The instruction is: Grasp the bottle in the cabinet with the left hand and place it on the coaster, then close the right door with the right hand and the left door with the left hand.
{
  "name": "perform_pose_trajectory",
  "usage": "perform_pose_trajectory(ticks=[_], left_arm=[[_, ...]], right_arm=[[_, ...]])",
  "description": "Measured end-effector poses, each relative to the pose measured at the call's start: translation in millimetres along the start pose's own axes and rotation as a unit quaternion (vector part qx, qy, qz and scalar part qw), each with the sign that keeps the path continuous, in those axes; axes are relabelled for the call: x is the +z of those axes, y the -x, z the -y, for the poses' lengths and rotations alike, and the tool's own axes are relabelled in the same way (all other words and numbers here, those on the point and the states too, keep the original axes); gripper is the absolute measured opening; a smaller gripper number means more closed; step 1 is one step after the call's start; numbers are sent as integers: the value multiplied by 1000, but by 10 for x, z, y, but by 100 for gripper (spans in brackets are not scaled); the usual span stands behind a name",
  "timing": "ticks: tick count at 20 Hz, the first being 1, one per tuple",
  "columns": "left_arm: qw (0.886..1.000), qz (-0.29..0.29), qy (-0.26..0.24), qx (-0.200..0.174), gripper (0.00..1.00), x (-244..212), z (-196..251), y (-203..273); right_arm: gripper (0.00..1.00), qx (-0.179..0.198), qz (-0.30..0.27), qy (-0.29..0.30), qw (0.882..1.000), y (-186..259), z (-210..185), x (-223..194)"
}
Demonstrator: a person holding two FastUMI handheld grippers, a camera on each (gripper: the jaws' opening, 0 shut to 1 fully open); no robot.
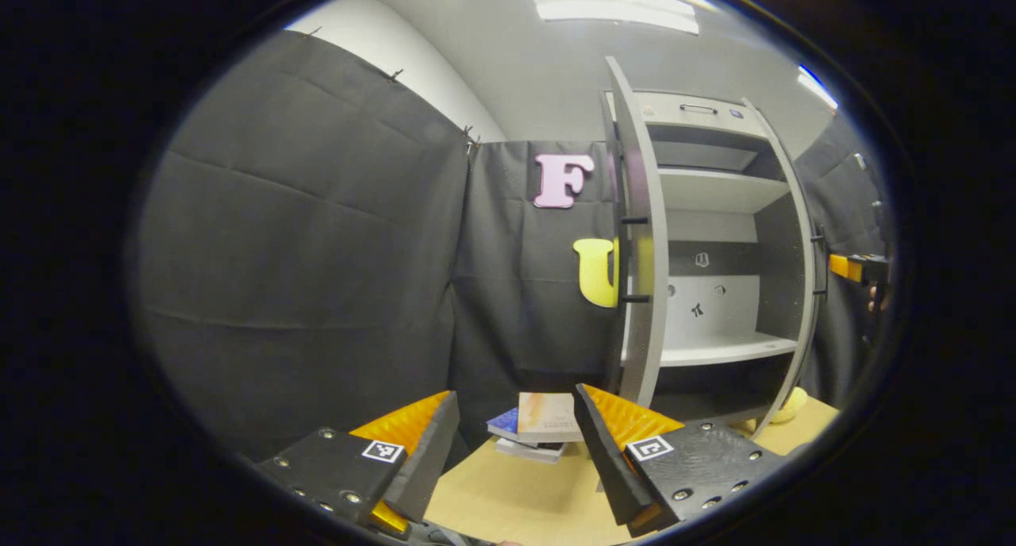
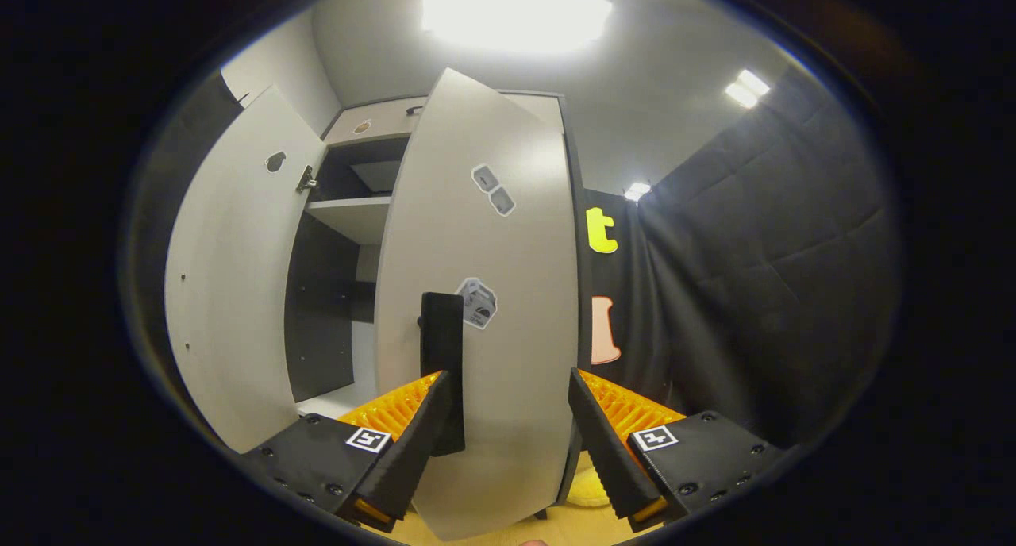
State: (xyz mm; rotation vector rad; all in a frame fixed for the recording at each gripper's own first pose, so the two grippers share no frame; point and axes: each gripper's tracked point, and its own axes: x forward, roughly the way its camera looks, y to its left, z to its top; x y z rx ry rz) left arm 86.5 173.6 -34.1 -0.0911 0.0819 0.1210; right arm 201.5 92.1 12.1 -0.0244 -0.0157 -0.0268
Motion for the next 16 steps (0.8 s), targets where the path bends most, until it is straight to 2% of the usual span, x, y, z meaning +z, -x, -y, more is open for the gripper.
perform_pose_trajectory(ticks=[4,9,10,11,13,14,16], left_arm=[[1000,-6,1,-4,86,2,16,15],[1000,-8,-13,-26,86,174,172,-210],[999,-9,-14,-32,93,221,209,-293],[999,-9,-11,-39,86,281,255,-386],[999,-10,-1,-47,86,394,302,-571],[999,-10,4,-47,91,434,320,-674],[999,-11,15,-46,86,541,336,-847]], right_arm=[[95,11,-4,7,1000,-39,-102,-4],[95,26,-3,10,1000,169,-91,-28],[95,30,-4,14,999,228,-83,-55],[95,33,-6,21,999,287,-61,-87],[95,36,-11,32,999,398,11,-172],[95,37,-18,38,998,454,47,-241],[92,33,-31,45,998,569,153,-361]])
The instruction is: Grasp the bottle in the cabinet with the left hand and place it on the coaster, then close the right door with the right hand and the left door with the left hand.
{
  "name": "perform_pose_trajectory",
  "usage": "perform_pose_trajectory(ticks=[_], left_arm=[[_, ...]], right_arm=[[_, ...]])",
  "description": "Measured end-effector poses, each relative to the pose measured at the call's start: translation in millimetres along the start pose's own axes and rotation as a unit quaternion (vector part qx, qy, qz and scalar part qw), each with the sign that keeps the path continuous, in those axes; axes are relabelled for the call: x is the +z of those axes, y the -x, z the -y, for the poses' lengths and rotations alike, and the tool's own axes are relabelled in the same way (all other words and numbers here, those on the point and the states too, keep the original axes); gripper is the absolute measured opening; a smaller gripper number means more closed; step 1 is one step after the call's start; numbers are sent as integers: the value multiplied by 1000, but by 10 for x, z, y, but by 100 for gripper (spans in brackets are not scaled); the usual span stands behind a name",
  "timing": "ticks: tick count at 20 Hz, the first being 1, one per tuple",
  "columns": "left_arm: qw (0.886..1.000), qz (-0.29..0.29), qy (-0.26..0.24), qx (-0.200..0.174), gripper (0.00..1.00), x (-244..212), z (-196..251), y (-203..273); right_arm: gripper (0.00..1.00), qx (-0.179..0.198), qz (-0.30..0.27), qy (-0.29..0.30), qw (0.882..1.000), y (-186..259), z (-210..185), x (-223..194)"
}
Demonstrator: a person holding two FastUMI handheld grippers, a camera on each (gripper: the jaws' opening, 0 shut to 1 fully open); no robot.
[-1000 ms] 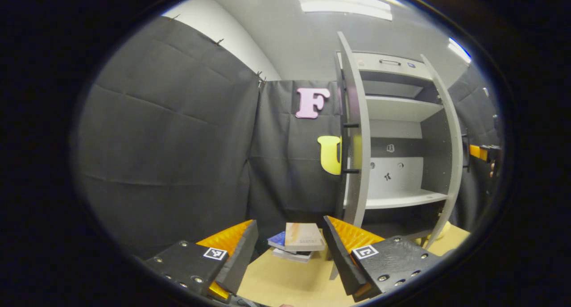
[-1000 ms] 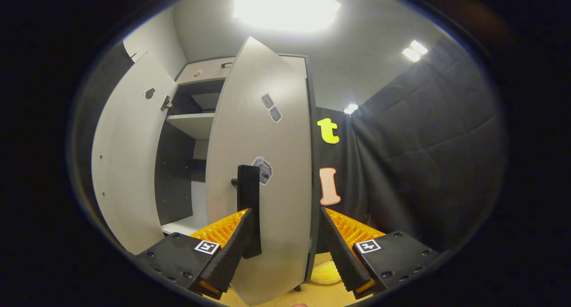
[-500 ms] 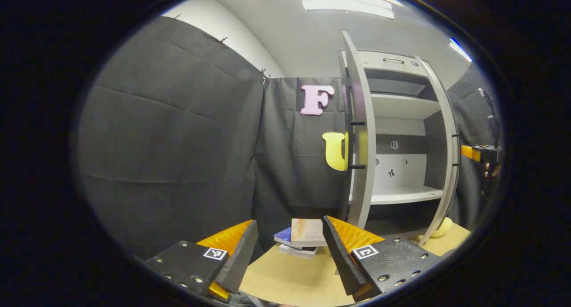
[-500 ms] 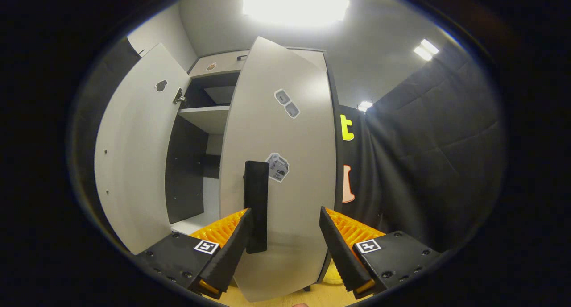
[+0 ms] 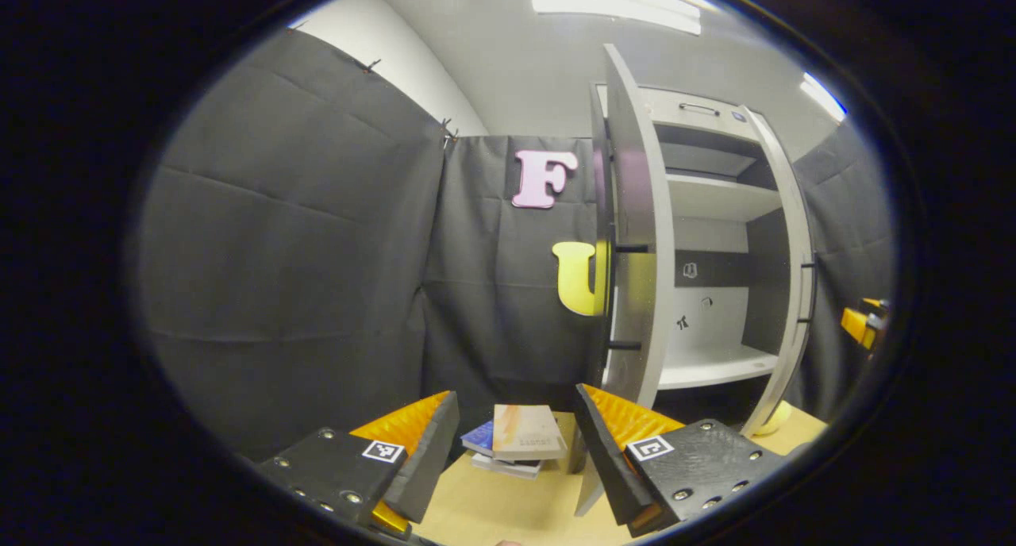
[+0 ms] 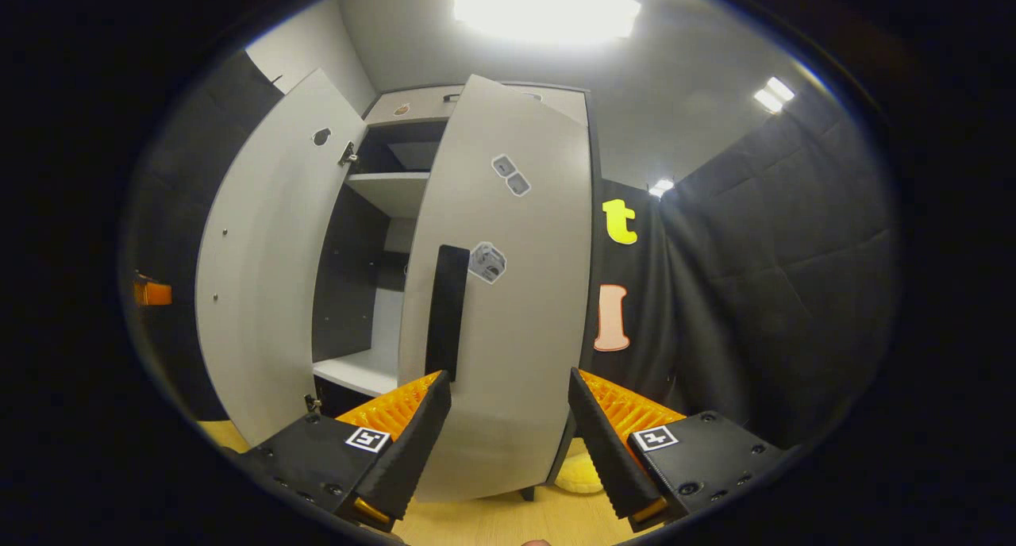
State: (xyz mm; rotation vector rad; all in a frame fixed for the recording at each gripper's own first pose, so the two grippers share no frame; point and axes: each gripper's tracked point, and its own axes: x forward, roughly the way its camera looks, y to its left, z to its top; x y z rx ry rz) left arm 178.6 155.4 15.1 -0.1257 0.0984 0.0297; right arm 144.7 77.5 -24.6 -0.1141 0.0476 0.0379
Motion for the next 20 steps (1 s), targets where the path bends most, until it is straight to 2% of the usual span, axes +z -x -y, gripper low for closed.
perform_pose_trajectory(ticks=[1,2,5,6,7,8,9,10,11,15,20], left_arm=[[1000,0,4,0,82,51,-2,-91],[1000,3,5,4,86,101,-23,-167],[1000,10,1,14,86,260,-25,-429],[1000,11,1,16,93,298,-1,-501],[1000,12,2,16,86,339,33,-558],[1000,13,1,15,93,374,72,-621],[1000,14,-2,15,93,379,102,-644],[1000,15,-6,14,79,375,147,-653],[1000,14,-10,9,93,369,229,-686],[998,24,-53,34,92,398,301,-696],[998,19,-44,45,92,394,385,-625]], right_arm=[[95,-3,-7,1,1000,50,52,-64],[95,-7,-14,0,1000,90,107,-118],[95,-25,-28,-8,999,199,316,-228],[95,-32,-31,-12,999,226,401,-257],[95,-41,-33,-15,998,249,486,-278],[95,-48,-35,-19,998,268,569,-296],[95,-57,-37,-23,997,287,660,-310],[95,-63,-39,-26,997,307,733,-331],[95,-69,-40,-29,996,328,805,-350],[95,-87,-46,-42,994,377,1019,-434],[95,-86,-50,-55,994,393,1099,-463]])
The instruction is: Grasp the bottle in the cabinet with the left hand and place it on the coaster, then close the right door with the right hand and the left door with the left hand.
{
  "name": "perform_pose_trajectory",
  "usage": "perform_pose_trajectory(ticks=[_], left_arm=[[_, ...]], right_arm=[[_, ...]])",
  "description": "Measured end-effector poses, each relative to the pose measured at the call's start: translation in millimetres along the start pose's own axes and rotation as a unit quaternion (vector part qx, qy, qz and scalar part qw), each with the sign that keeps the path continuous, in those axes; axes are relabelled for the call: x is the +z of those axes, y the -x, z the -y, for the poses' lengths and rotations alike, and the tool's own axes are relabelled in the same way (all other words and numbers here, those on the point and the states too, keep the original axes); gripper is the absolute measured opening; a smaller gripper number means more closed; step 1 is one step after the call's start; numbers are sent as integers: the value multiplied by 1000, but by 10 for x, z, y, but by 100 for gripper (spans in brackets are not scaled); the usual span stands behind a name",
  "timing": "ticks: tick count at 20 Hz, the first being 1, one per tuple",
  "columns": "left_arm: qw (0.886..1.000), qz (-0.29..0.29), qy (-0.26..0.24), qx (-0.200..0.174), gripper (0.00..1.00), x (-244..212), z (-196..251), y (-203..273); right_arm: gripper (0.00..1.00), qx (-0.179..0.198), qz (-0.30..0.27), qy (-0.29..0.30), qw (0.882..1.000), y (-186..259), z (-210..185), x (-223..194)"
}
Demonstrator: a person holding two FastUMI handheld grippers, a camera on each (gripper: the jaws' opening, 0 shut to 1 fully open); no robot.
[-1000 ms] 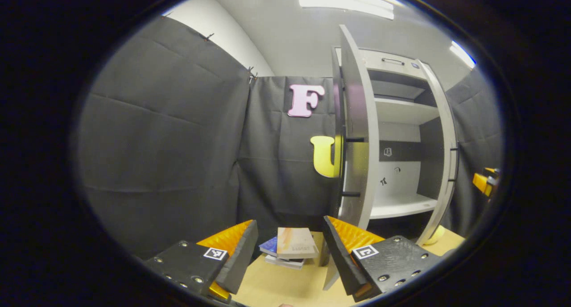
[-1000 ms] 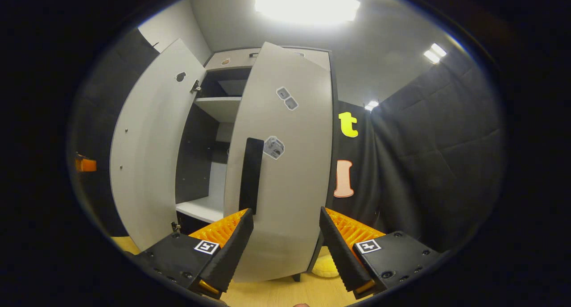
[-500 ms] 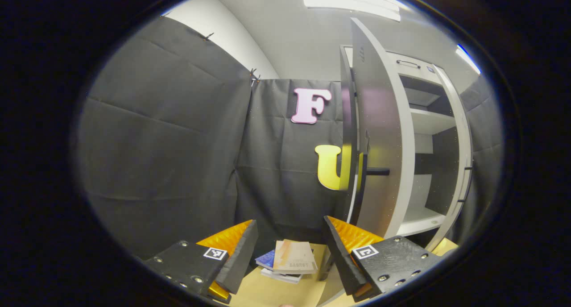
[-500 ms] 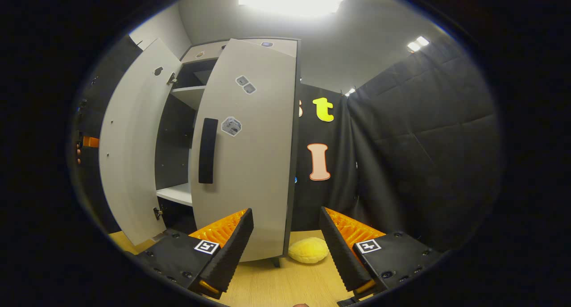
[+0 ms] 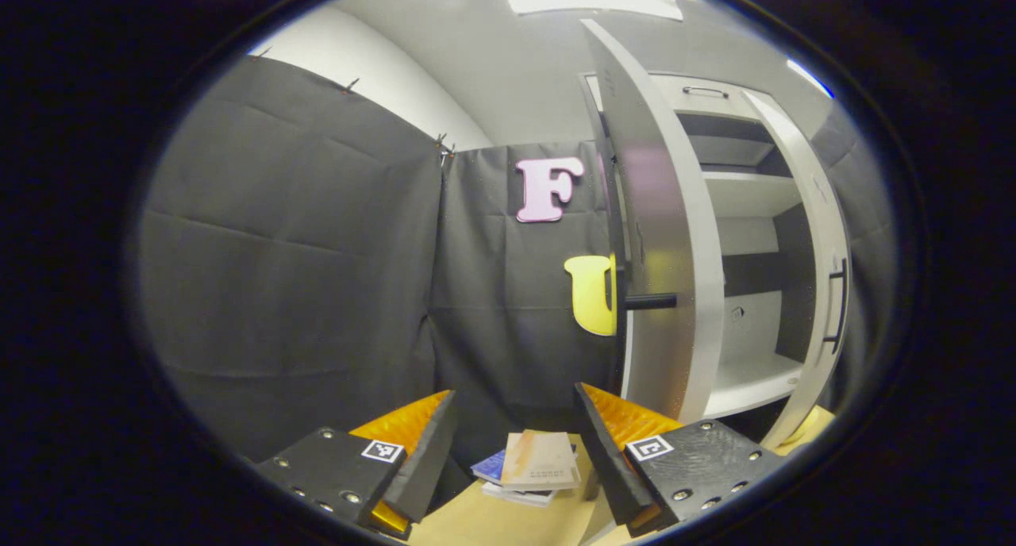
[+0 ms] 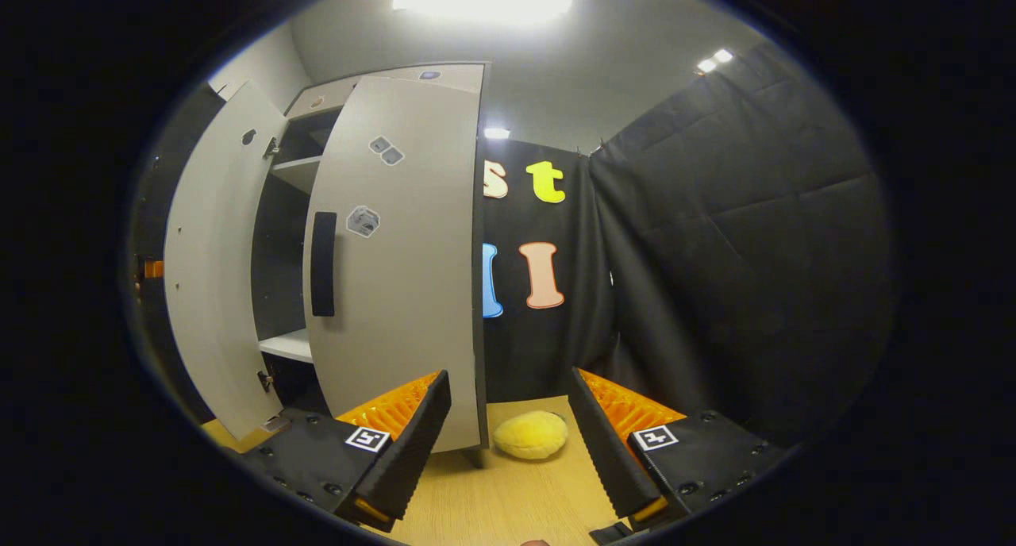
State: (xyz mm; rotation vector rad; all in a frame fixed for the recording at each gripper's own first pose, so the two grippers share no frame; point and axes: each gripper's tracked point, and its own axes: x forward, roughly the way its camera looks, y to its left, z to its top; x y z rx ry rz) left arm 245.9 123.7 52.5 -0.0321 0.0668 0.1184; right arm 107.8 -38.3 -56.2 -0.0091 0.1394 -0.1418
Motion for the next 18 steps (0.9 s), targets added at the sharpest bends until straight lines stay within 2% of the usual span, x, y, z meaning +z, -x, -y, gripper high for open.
perform_pose_trajectory(ticks=[1,2,5,6,7,8,10,11,12,13,18], left_arm=[[1000,-2,5,-1,93,4,38,13],[1000,-1,9,-5,86,-11,77,32],[999,0,23,-24,86,24,254,84],[999,1,27,-32,92,14,316,93],[999,1,31,-37,93,23,384,95],[999,1,32,-42,86,17,447,126],[998,2,31,-52,86,16,567,185],[998,4,31,-56,92,29,623,190],[998,4,32,-59,92,37,675,190],[998,5,33,-61,86,34,713,178],[996,5,41,-79,86,37,937,199]], right_arm=[[95,1,2,3,1000,2,8,14],[95,2,4,8,1000,13,28,16],[95,11,13,3,1000,17,20,90],[95,13,15,1,1000,15,20,99],[95,14,16,0,1000,9,17,113],[95,16,15,2,1000,10,31,109],[95,17,14,8,1000,15,52,106],[95,16,14,12,1000,22,53,104],[95,15,14,14,1000,22,62,107],[95,13,14,16,1000,25,72,108],[95,-1,12,13,1000,142,284,89]])
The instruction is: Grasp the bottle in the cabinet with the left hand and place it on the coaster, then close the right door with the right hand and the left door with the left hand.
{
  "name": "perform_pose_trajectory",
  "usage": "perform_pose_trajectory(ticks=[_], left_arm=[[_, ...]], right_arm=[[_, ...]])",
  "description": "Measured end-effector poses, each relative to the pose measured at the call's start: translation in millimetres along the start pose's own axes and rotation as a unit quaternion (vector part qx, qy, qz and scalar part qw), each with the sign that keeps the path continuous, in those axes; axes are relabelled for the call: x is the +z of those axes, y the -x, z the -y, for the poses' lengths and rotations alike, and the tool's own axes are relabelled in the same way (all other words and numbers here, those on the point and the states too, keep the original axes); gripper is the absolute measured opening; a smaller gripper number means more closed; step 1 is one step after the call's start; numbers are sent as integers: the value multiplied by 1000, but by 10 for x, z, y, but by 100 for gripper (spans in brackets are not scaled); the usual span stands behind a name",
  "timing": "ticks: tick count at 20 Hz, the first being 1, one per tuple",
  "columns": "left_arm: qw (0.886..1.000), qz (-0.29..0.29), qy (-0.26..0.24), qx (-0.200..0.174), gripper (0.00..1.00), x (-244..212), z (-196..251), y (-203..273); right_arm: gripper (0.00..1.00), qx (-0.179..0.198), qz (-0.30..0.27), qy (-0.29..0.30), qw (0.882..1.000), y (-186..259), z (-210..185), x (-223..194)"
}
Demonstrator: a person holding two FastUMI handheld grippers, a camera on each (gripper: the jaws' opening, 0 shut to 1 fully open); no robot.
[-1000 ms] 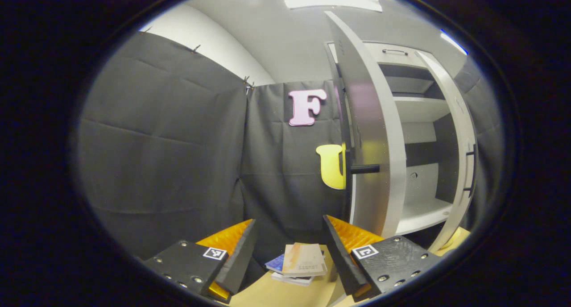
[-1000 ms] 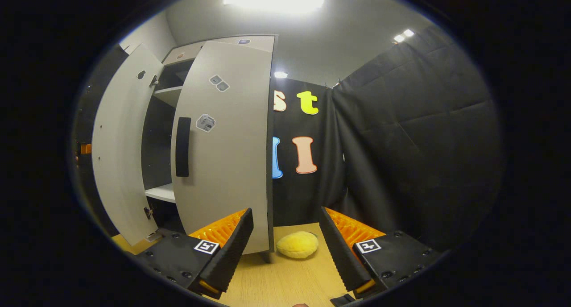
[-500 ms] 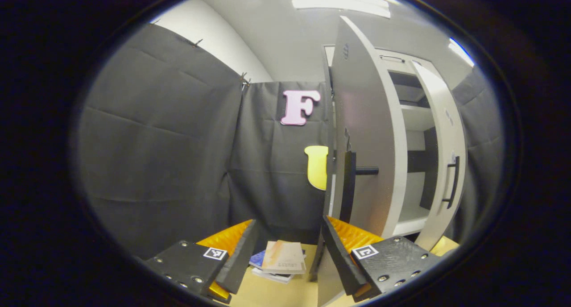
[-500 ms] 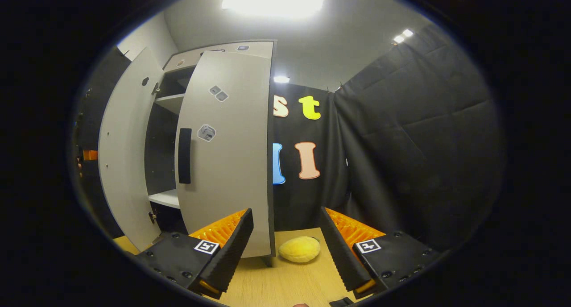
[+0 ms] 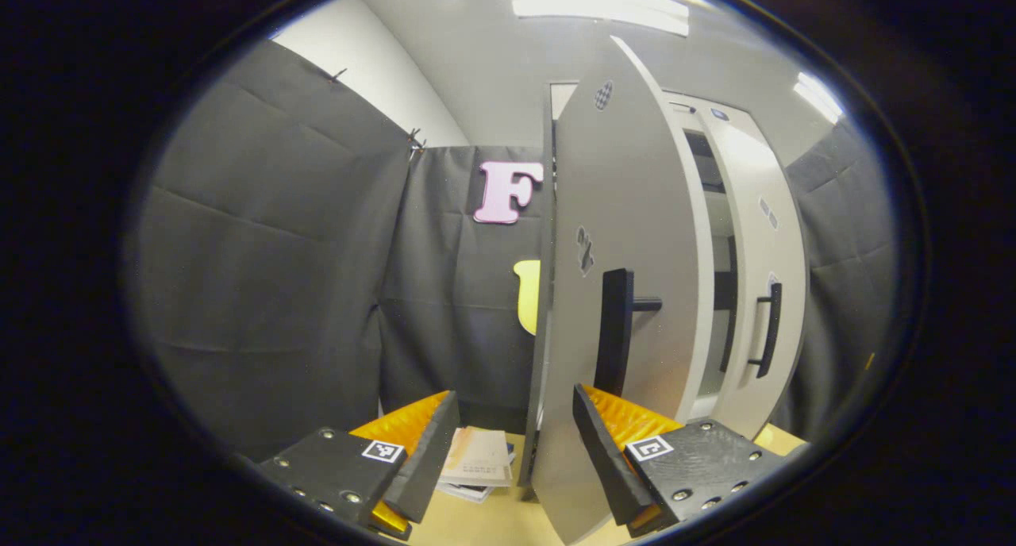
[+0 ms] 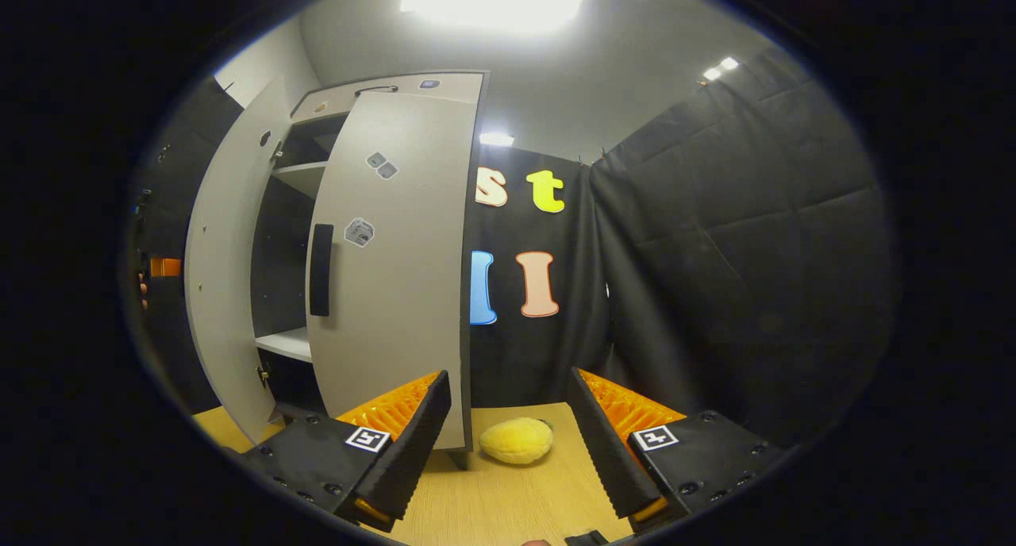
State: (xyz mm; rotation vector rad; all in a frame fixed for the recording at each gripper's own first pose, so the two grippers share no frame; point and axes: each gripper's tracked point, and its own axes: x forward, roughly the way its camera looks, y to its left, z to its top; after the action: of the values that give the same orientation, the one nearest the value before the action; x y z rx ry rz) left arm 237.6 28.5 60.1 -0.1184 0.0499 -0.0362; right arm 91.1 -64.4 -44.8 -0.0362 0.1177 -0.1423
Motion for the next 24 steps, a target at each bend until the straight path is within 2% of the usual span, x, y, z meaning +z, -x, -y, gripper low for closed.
perform_pose_trajectory(ticks=[1,2,5,6,7,8,12,13,14,15,16,17,18,19,20,21,22,24], left_arm=[[1000,0,1,-6,93,3,54,-7],[1000,0,2,-12,86,7,116,-19],[999,-1,10,-31,86,-24,338,-46],[999,-1,12,-38,92,-47,427,-70],[999,-3,14,-44,86,-61,512,-98],[999,-3,13,-49,86,-74,605,-140],[997,-5,3,-72,86,-151,1016,-371],[997,-7,-1,-73,86,-179,1095,-432],[998,-9,-6,-70,92,-221,1137,-482],[998,-11,-10,-64,93,-243,1152,-526],[998,-11,-10,-59,86,-260,1160,-546],[998,-10,-7,-58,86,-254,1168,-540],[998,-9,-3,-59,86,-256,1150,-526],[998,-9,0,-58,92,-255,1123,-510],[998,-9,1,-54,92,-263,1088,-499],[999,-10,-1,-47,86,-251,1056,-481],[999,-8,-3,-42,92,-244,1031,-425],[999,2,-9,-35,92,-174,945,-275]], right_arm=[[95,-2,0,-2,1000,17,20,2],[92,-5,0,-3,1000,17,29,0],[95,-9,-1,-1,1000,39,66,12],[95,-12,-1,1,1000,53,93,12],[92,-13,-1,3,1000,69,108,11],[95,-15,-2,3,1000,83,121,-2],[95,-22,-8,3,1000,136,183,-29],[95,-23,-10,3,1000,151,192,-33],[95,-24,-10,3,1000,157,199,-35],[95,-26,-10,3,1000,167,210,-31],[95,-26,-11,3,1000,180,227,-33],[95,-26,-12,2,1000,186,227,-39],[95,-24,-14,3,1000,177,214,-57],[95,-21,-16,3,1000,175,205,-66],[95,-18,-17,4,1000,176,199,-60],[95,-14,-15,3,1000,175,185,-42],[95,-9,-13,2,1000,172,160,-29],[95,4,-6,-1,1000,169,122,30]])
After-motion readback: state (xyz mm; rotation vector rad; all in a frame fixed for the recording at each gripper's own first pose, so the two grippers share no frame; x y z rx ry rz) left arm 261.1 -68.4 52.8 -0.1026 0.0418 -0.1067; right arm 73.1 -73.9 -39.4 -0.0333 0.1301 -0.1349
